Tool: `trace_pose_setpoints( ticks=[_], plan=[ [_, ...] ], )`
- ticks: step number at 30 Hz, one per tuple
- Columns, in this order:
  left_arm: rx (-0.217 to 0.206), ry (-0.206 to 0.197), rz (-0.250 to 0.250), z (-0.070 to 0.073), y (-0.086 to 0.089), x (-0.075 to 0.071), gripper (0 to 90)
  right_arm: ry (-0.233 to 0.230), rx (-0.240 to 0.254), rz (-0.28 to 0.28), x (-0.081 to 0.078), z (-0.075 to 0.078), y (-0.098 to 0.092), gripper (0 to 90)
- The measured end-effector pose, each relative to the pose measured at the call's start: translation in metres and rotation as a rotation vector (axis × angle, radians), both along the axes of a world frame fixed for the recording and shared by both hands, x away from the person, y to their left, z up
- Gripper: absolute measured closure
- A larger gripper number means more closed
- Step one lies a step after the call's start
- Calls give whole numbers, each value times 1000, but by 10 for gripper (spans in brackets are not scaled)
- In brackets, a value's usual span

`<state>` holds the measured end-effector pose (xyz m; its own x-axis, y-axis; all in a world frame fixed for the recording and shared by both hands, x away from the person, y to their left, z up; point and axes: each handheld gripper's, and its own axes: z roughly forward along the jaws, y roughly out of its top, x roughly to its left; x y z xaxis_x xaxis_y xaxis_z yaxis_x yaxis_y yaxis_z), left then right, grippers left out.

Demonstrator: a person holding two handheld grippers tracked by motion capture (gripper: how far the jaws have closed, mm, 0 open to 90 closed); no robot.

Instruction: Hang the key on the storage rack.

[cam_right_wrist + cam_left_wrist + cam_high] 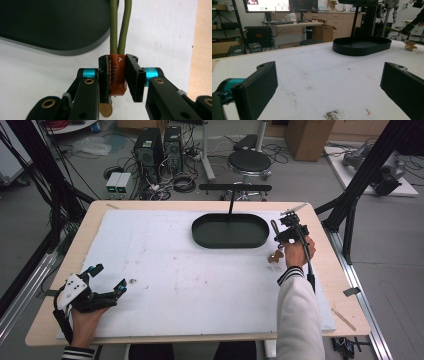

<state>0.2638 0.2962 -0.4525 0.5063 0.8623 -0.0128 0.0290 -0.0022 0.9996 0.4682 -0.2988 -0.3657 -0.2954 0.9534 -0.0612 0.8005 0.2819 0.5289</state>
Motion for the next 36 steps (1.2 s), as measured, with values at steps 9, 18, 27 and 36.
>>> trace_pose_setpoints(
  ticks=[9, 18, 27, 36],
  plan=[
    [1, -3, 1, 0, 0, 0, 17, -135, 52, -5, -23, 20, -2, 737],
    [0, -4, 0, 0, 0, 0, 17, -294, 121, 56, -40, 33, -1, 737],
    [3, -3, 0, 0, 0, 0, 17, -415, 103, 99, -46, 41, 5, 735],
    [0, -2, 1, 0, 0, 0, 17, -511, 125, 112, -47, 44, 6, 736]
  ],
)
